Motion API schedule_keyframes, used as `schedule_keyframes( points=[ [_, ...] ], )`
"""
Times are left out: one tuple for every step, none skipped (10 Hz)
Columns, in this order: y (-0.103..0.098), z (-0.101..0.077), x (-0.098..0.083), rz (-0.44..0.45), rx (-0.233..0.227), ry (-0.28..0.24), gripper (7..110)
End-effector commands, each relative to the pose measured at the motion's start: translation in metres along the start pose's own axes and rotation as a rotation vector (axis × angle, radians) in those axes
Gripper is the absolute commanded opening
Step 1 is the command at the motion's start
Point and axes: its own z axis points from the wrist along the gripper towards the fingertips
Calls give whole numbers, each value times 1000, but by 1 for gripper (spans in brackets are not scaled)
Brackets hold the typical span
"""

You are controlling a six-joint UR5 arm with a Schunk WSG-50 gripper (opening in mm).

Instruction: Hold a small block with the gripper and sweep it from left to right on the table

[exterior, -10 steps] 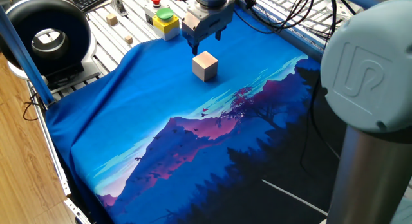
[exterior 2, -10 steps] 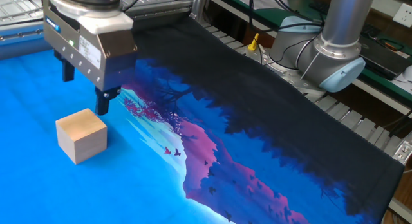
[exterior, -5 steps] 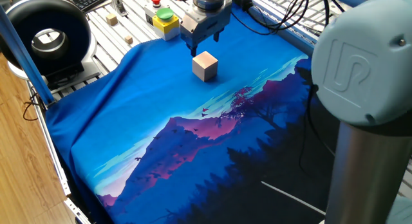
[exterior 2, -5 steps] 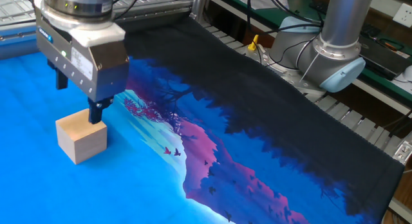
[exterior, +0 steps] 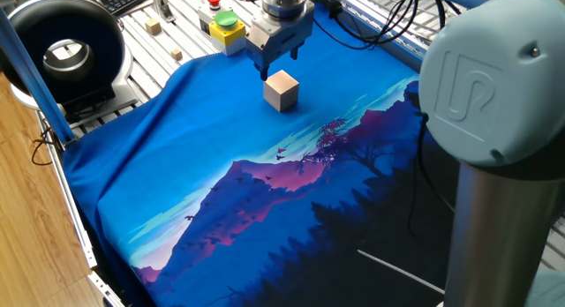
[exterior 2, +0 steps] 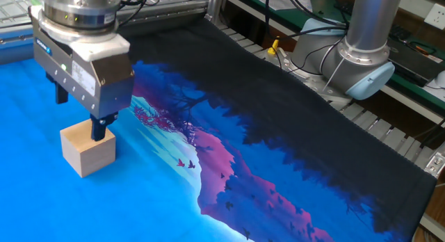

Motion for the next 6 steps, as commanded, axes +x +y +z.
schedule_keyframes(
  points=[
    [1,8,-1,-1,-22,-16,88],
    [3,10,0,2,-25,-13,88],
    [5,13,2,8,-28,-18,88],
    [7,18,3,11,-28,-23,88],
    [9,22,3,10,-27,-30,88],
    [10,26,3,9,-28,-37,88]
  ],
)
